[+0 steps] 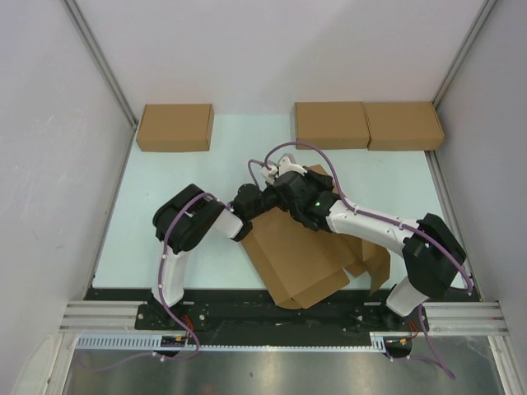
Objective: Fold the paper box
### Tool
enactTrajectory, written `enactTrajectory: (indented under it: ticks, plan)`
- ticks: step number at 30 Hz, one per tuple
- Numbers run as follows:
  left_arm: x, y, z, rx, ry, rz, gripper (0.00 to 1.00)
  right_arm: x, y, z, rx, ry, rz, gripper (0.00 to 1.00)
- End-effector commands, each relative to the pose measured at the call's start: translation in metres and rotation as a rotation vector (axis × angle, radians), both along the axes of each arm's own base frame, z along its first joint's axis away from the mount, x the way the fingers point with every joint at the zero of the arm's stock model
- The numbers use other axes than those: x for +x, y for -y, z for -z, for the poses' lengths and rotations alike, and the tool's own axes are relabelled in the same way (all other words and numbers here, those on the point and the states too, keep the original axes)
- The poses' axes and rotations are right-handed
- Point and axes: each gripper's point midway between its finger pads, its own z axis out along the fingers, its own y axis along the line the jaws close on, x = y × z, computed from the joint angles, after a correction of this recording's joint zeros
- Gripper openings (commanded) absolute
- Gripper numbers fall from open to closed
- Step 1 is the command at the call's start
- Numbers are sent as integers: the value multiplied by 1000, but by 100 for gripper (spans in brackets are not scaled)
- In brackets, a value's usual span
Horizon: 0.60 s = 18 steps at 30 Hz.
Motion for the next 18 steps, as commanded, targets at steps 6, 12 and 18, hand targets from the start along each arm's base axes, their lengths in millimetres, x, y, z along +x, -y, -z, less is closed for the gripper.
enactTrajectory:
  ticks: [6, 12, 18]
  plan:
    - [-26, -3, -131, -323, 407, 54, 88, -6, -32, 20, 132, -33, -87, 0]
    - [-36, -4, -134, -316, 424, 105, 91, -7, -36, 19, 161, -56, -119, 0]
    - [-34, -7, -131, -309, 421, 116, 91, -10, -38, 15, 195, -77, -153, 0]
